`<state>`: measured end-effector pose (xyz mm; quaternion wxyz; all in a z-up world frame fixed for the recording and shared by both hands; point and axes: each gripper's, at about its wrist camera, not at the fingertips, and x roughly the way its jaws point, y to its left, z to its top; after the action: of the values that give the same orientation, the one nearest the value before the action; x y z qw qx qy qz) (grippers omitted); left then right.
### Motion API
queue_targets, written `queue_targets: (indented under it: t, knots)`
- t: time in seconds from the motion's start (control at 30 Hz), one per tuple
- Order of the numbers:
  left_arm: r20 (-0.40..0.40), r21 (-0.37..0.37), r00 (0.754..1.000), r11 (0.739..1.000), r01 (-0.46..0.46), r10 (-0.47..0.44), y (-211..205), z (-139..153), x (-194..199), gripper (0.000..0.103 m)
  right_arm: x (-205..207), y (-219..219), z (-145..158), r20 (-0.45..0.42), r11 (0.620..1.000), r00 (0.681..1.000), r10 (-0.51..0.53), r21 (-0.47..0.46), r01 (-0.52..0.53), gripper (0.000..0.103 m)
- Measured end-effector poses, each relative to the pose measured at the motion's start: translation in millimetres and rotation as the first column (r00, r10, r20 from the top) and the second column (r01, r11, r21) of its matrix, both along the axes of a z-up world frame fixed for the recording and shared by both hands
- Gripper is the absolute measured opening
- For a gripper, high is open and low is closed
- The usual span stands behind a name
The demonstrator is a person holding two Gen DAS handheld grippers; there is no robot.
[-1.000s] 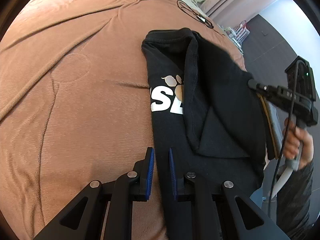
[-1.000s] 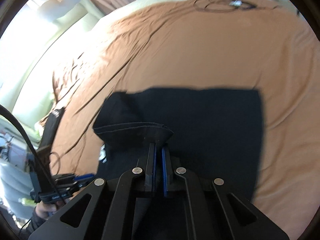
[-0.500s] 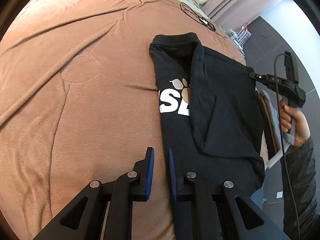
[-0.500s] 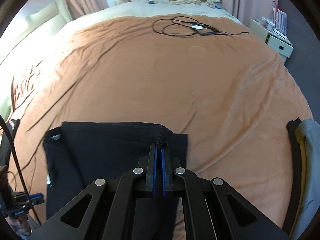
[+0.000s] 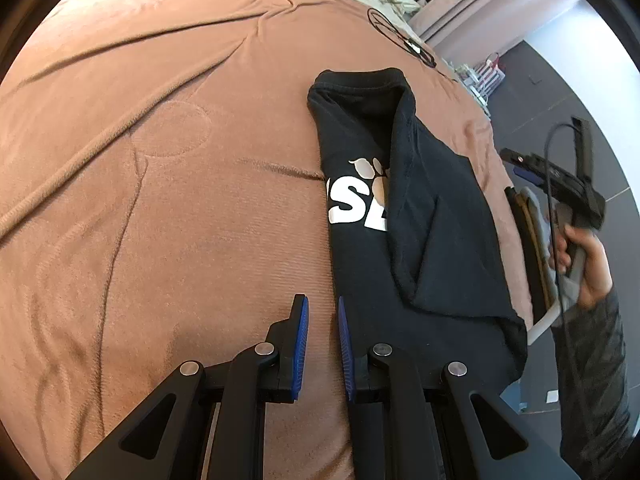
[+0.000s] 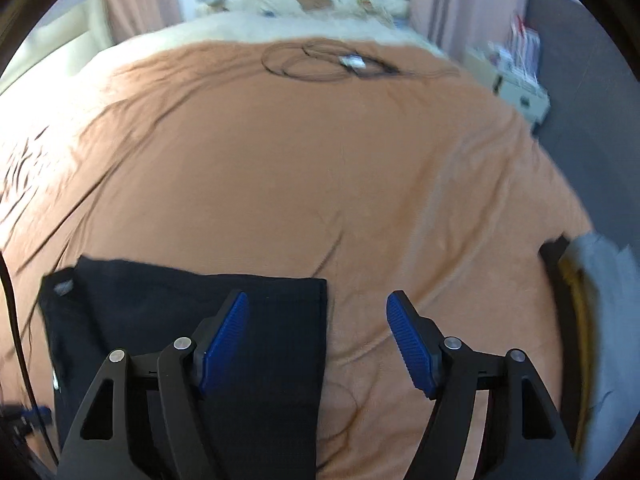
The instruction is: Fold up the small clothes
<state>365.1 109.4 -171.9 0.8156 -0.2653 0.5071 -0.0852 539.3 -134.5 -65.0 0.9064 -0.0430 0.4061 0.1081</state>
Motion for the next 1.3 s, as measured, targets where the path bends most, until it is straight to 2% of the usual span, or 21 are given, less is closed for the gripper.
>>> queue_targets:
  t: [0.3,0.53,0.63,0.83,1.23,1.3]
  knots:
    - [0.019,-0.058,1.0,0.998,-0.012,0.014,1.5,2.0,-13.0,0.016,-68.8,40.1,9.0,0.019,0.985,0.985,0.17,-0.015,-0.17,0.07]
    - [0.027,-0.11,0.999,0.994,-0.027,0.03,2.3,3.7,-22.7,0.016,-123.1,61.3,6.9,0.043,0.955,0.955,0.293,-0.056,-0.29,0.07]
    - [0.024,-0.142,0.999,0.989,-0.045,0.049,4.4,2.4,-28.0,0.016,-146.0,56.6,4.9,0.039,0.942,0.942,0.333,-0.064,-0.33,0.07]
    - [0.01,-0.157,0.997,0.984,-0.079,0.082,7.6,2.4,-40.2,0.016,-165.5,59.5,-3.0,0.023,0.925,0.927,0.374,-0.089,-0.371,0.07]
    - [0.011,-0.173,0.994,0.979,-0.107,0.11,12.7,6.2,-54.1,0.016,-169.2,97.9,-31.9,-0.034,0.879,0.893,0.448,-0.167,-0.447,0.07]
    - [0.009,-0.173,0.993,0.979,-0.111,0.115,14.0,6.3,-53.7,0.016,-167.2,101.5,-36.9,-0.049,0.875,0.891,0.451,-0.17,-0.453,0.066]
